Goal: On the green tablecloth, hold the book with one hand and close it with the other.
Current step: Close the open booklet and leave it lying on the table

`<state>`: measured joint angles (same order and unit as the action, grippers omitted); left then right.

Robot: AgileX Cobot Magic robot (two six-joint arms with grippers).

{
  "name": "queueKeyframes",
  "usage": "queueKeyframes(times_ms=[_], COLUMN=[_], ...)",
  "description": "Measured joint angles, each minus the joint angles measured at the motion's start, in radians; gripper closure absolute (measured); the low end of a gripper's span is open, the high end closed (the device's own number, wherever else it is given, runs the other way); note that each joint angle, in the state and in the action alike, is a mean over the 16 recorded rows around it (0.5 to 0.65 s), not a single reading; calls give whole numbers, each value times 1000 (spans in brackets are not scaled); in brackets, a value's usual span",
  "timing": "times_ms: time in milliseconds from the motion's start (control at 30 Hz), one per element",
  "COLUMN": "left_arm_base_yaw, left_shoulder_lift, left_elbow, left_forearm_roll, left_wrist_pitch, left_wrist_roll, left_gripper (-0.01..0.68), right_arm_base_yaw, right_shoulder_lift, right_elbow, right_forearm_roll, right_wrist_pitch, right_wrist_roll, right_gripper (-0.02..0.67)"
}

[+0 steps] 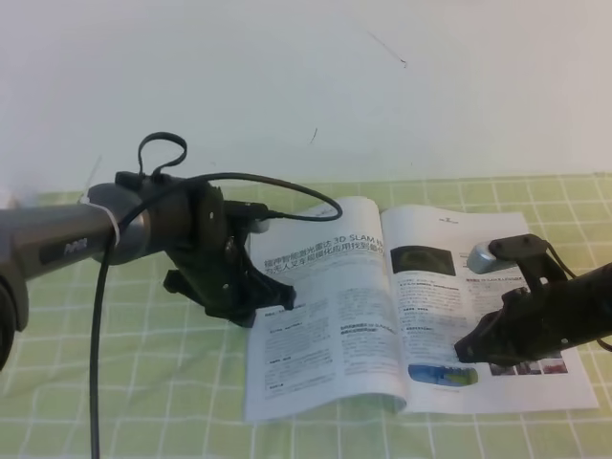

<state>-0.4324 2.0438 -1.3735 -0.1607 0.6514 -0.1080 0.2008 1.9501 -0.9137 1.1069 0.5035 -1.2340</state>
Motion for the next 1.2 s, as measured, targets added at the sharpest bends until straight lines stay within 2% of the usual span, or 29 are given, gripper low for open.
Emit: queueKeyframes(times_ms=[333, 667, 833, 933, 1033, 1200], left_arm_base_yaw=[0, -6, -6, -6, -4, 5], left_shoulder_lift=[27, 43, 44, 40, 27, -23], left_elbow=[0, 5, 7, 7, 8, 8], left_forearm_roll=[-517, -1060, -1274, -1335, -1316, -1093], left_wrist_pitch=[-55, -42, -29, -28, -40, -71], left_wrist_roll=[346, 792, 994, 1077, 1101, 982], left_gripper=[676, 676, 676, 676, 676, 676], right_arm_base_yaw=[0, 0, 0, 0, 0, 0], right_shoulder_lift=[1, 2, 2, 2, 2, 2], right_elbow=[-1, -3, -3, -3, -4, -4], right_forearm_roll=[0, 0, -1, -4, -8, -14], right_wrist_pitch=[4, 8, 9, 9, 9, 9], right_wrist_roll=[11, 32, 51, 69, 88, 118], right_gripper=[652, 652, 652, 652, 652, 652])
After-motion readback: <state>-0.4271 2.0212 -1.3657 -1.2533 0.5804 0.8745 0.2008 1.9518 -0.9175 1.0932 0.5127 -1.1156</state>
